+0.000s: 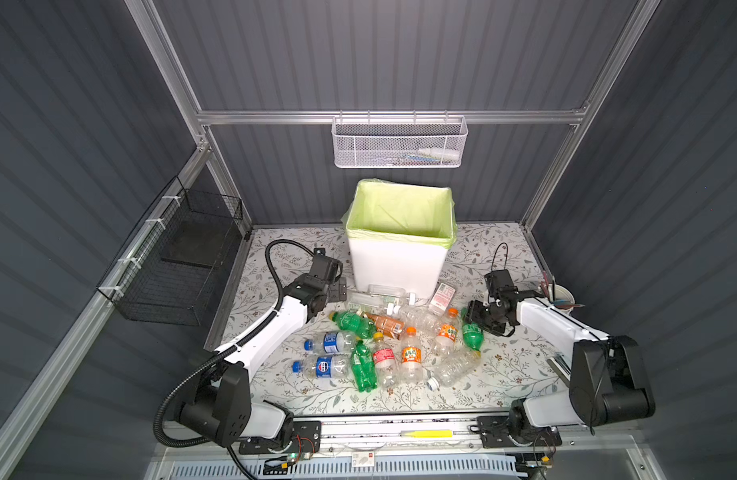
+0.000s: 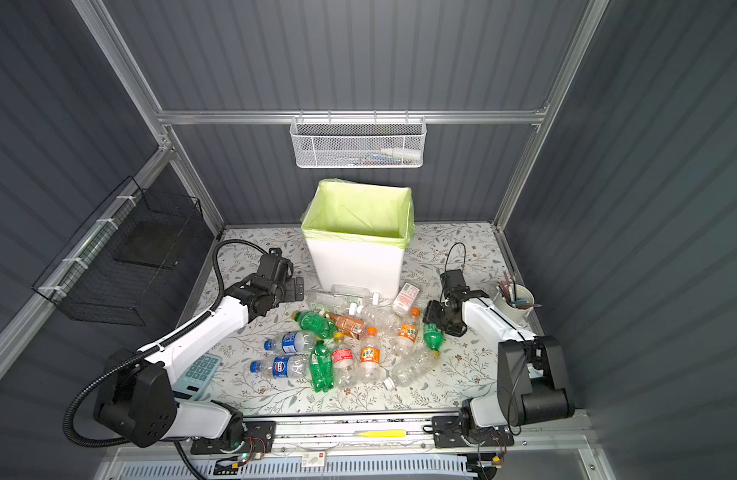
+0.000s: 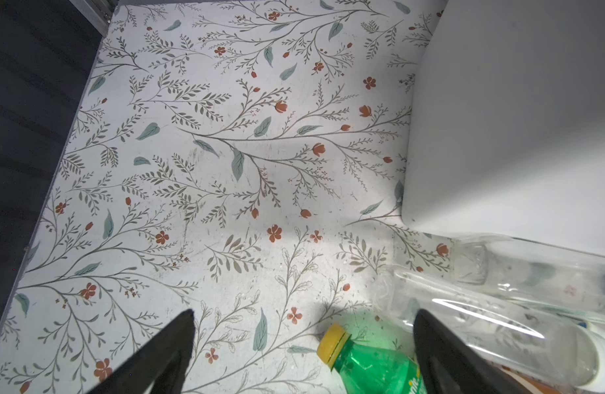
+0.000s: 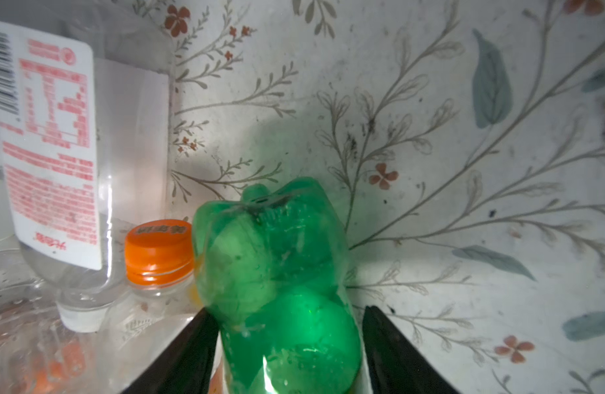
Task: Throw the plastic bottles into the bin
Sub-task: 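Lower the right gripper onto the green soda bottle and close on it, then lift the green soda bottle with the right gripper and drop it into the bin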
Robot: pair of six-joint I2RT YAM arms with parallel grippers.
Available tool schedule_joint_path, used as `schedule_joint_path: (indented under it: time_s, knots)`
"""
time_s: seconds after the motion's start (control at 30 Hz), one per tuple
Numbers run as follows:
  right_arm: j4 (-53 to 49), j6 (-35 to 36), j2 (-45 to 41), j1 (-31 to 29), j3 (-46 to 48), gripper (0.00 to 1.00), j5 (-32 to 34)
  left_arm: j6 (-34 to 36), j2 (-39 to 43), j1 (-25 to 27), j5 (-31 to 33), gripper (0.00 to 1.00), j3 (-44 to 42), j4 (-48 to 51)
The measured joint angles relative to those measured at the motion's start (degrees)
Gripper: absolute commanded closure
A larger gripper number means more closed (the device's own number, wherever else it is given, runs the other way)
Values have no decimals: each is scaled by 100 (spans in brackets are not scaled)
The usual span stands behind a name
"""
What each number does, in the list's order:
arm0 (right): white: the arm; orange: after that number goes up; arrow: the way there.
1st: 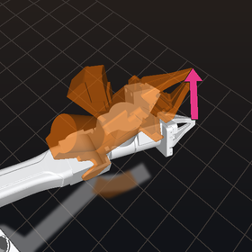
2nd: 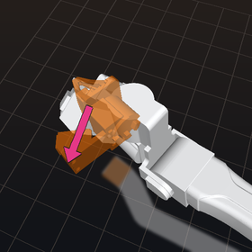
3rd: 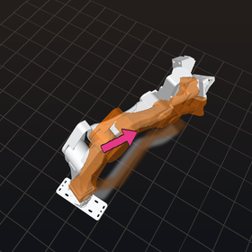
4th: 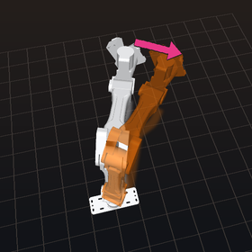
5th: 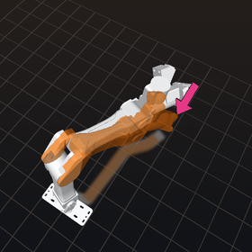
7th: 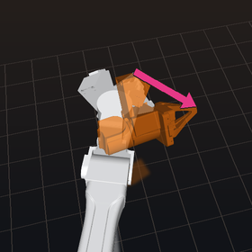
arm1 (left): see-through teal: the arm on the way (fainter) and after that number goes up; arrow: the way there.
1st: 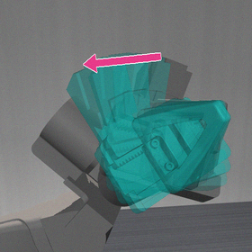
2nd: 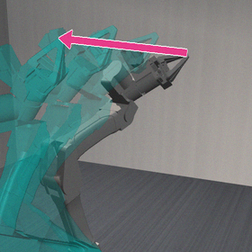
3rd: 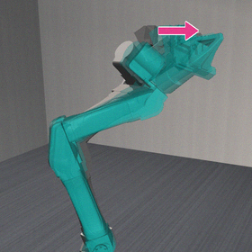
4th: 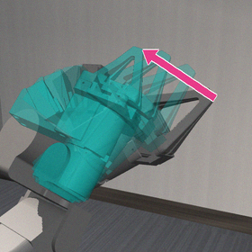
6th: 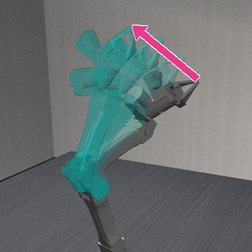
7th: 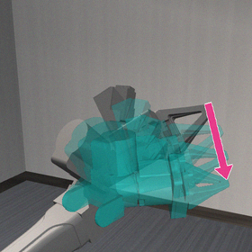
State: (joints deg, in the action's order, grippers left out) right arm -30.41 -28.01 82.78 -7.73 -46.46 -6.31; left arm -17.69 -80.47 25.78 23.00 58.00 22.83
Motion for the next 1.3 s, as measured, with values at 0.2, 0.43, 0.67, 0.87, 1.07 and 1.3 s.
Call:
schedule_joint_path:
  time_s: [0.2,0.43,0.67,0.87,1.07,1.3]
  knots:
    - [90,-2,61,2,0,40,15,0,0,0,2,0,0,0]
    - [258,20,170,55,-81,47,-4,0,-2,0,103,0,0,0]
    - [114,286,-109,428,-496,49,286,-17,-2,-37,168,0,-44,-61]
    - [55,645,-863,721,-1864,49,627,-101,-7,-37,166,0,-81,-166]
    - [337,879,-1325,872,-3679,48,938,-149,-7,-131,160,0,-188,-254]
    - [1547,505,-1185,796,-5302,45,695,-254,-7,-238,103,0,-334,-289]
